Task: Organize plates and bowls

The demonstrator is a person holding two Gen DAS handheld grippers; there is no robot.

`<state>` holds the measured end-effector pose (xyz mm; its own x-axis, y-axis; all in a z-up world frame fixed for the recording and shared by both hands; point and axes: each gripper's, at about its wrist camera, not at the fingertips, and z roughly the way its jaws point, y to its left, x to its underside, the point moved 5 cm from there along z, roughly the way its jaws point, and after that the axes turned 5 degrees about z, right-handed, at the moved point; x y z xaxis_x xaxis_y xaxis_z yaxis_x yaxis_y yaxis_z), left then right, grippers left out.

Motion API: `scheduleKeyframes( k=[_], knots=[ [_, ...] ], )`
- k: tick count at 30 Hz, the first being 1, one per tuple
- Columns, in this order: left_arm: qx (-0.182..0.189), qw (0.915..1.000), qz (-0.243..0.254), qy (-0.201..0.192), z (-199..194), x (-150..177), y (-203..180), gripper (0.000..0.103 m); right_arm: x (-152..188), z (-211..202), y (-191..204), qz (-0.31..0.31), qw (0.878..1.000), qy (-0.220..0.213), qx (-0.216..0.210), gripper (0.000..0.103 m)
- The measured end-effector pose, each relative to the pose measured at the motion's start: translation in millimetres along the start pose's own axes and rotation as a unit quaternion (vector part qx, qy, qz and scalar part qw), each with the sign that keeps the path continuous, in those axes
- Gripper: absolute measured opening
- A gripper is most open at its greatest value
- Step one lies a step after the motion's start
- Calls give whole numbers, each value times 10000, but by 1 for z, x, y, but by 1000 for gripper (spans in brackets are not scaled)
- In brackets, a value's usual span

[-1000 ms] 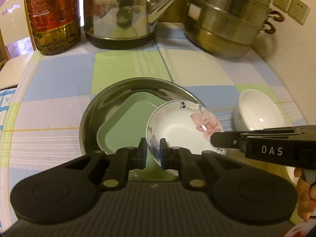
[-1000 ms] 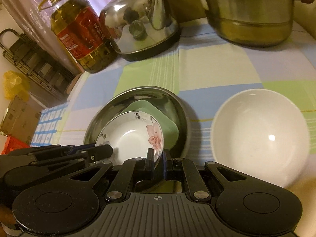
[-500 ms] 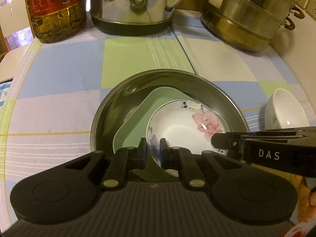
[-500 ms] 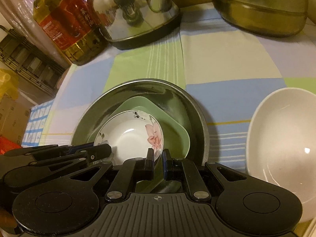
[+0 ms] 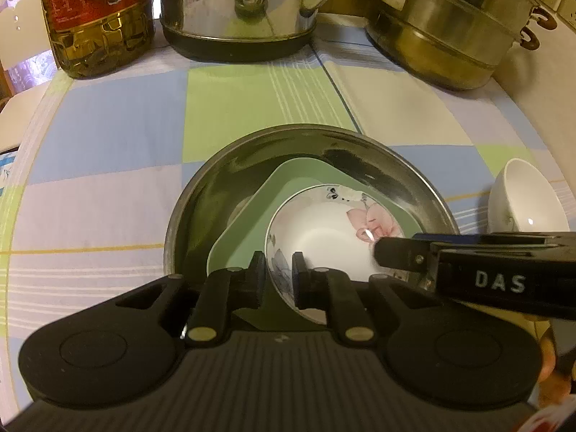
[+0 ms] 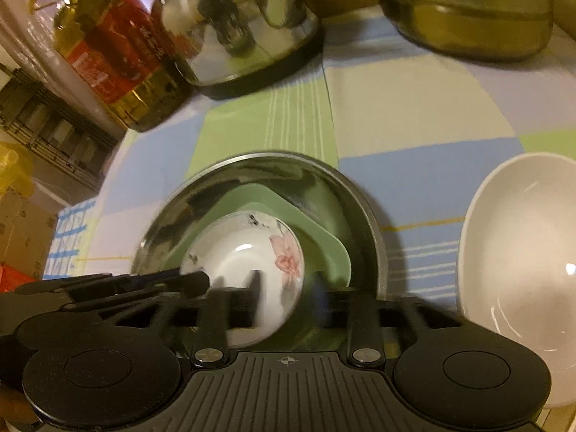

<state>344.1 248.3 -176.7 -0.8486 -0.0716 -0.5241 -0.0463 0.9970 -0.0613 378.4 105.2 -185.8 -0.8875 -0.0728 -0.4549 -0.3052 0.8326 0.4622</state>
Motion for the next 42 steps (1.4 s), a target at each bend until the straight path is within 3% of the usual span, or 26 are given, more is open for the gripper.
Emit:
scheduleKeyframes(
  k=[10, 18, 28, 42],
  knots=[
    [164, 9992, -108, -338, -49, 2, -5, 25, 10, -48, 6, -29, 9991, -390, -151, 58],
    [47, 9983, -147, -564, -101, 23, -24, 31, 31, -98, -1, -11, 9979, -581, -281, 61],
    [100, 9967, -346, -722, -151, 80, -87, 31, 80, -165, -21, -448, 9968, -512, -413, 62],
    [86, 9967, -530, -606, -179, 155, -175, 31, 144, -230, -80, -540, 9976, -211, -381, 62]
  ],
)
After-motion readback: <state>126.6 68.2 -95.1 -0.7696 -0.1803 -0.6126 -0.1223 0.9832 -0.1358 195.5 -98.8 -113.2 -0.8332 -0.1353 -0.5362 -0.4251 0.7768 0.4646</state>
